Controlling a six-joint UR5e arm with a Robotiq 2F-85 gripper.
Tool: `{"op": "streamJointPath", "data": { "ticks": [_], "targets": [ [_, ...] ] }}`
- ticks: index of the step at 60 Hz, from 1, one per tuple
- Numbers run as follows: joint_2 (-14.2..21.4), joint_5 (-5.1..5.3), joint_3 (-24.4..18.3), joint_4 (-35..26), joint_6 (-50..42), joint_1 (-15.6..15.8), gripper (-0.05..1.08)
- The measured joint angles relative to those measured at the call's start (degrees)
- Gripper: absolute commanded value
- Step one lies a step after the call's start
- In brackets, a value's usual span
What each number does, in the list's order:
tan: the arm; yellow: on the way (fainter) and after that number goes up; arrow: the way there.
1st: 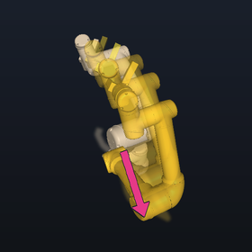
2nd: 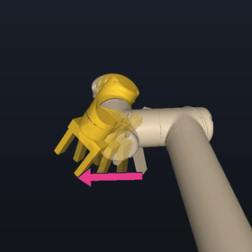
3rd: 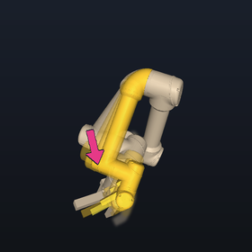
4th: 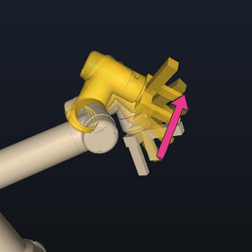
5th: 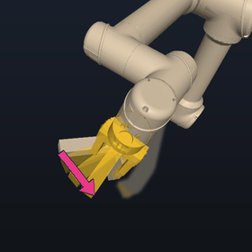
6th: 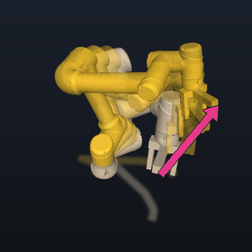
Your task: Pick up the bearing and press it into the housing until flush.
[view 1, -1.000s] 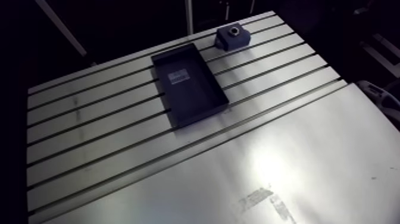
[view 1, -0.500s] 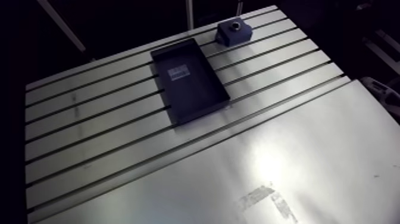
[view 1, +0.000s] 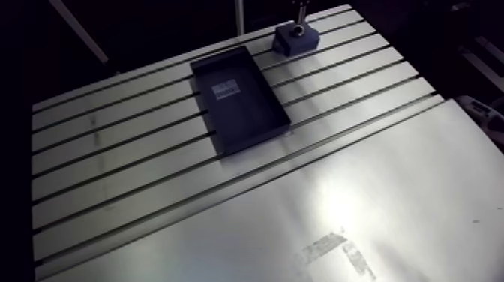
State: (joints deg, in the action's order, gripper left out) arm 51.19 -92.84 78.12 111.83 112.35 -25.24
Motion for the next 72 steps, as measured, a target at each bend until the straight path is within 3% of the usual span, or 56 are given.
{"op": "streamJointPath", "data": {
  "ticks": [72],
  "targets": [
    [-0.96, -0.19, 0.3, 0.56, -0.23, -0.16, 1.08]
  ]
}}
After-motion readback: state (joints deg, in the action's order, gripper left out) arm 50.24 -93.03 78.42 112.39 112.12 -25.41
